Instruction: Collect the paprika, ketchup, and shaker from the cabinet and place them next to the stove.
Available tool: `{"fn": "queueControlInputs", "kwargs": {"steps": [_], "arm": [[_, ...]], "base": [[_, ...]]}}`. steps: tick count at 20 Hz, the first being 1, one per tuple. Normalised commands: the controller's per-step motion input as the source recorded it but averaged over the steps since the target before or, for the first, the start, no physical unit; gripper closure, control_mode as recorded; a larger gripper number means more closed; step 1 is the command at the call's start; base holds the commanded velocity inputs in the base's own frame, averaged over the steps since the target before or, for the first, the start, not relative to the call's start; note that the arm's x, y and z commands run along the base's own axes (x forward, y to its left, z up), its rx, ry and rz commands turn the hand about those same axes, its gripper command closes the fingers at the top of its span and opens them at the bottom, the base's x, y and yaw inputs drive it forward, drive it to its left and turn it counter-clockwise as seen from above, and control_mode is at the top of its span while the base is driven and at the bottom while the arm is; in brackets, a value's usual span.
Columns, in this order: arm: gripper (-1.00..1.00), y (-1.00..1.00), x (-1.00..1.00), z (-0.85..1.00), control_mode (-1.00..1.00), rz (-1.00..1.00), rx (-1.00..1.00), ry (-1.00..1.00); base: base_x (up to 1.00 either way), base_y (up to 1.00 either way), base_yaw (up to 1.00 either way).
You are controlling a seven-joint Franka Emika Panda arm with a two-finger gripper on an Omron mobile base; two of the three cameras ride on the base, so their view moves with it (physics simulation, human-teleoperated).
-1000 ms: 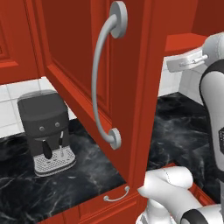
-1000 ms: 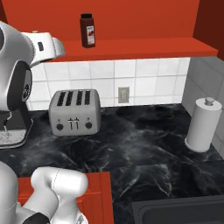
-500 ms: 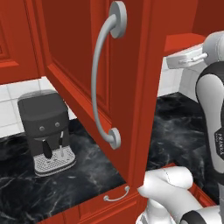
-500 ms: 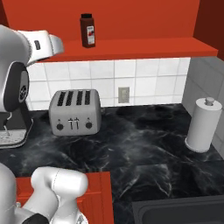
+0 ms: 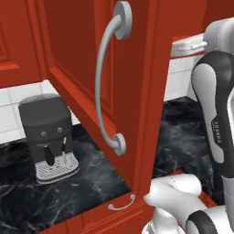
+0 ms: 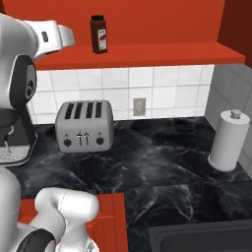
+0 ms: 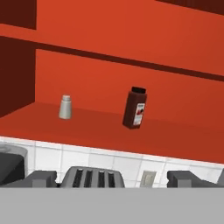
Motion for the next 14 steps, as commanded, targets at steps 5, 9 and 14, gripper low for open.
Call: {"fn": "queueControlInputs", "kwargs": {"steps": [5,9,14], "arm": [[-1.0,-0.1,0.39,0.14,-1.0,0.03,0.04,-0.01],[-1.0,-0.03,0.43,0.11,-1.0,0.06,0.04,-0.05],[-1.0,-0.18,0.57,0.17,-1.0,0.01,0.08,-0.01]], "base": [[0.0,0.0,0.0],[0.0,0.0,0.0],[0.0,0.0,0.0]]}}
